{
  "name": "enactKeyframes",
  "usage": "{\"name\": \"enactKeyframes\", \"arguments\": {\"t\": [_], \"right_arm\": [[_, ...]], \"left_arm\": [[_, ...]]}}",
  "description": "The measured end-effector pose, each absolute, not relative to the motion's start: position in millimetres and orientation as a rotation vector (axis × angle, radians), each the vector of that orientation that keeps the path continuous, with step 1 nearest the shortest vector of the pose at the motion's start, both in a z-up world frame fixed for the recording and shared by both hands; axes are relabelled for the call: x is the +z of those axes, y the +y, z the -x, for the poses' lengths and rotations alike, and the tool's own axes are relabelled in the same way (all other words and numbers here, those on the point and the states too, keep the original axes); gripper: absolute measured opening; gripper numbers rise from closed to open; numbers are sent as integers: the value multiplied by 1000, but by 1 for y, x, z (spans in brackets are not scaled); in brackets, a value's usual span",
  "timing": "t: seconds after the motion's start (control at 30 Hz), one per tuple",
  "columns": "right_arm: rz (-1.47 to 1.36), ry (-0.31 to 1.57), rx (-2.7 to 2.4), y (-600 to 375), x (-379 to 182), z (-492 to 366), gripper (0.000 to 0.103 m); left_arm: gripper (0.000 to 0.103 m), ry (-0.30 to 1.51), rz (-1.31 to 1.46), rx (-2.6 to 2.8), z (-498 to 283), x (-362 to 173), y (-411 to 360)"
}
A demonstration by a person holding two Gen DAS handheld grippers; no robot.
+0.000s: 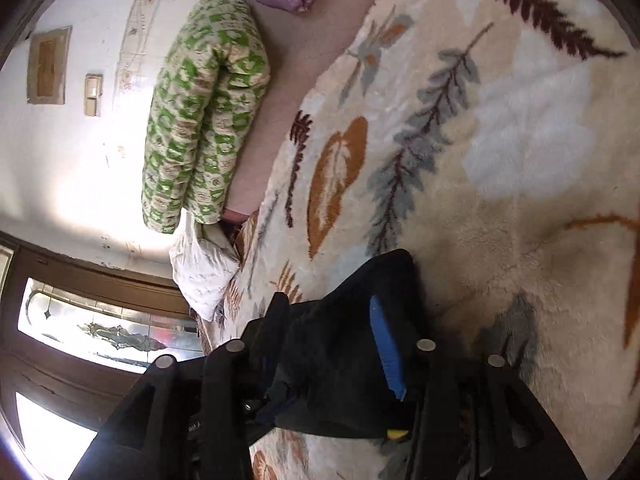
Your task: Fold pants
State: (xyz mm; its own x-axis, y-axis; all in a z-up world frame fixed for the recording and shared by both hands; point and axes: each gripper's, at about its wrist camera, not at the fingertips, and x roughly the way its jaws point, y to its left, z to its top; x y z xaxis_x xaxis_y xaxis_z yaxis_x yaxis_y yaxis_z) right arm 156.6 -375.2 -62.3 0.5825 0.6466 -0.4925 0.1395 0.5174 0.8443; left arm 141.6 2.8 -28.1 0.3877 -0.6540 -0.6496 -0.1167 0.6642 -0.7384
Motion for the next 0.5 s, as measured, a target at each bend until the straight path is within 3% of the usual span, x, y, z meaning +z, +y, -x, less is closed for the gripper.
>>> {"name": "enactKeyframes", "arguments": {"t": [0.13,0.3,0.37,0.5], "right_arm": [[-937,864,365,-368,-21,-128,50],[-725,928,430,-298,6,-119,59],[-640,967,466,-257,6,-119,68],[-356,1026,548,-145,2,-113,69]], "left_arm": [[37,1060,715,-258,-126,7,79],[38,1039,647,-65,-105,16,166],[38,1040,664,-27,-99,9,186],[38,1064,733,-1,-88,-12,225]]}}
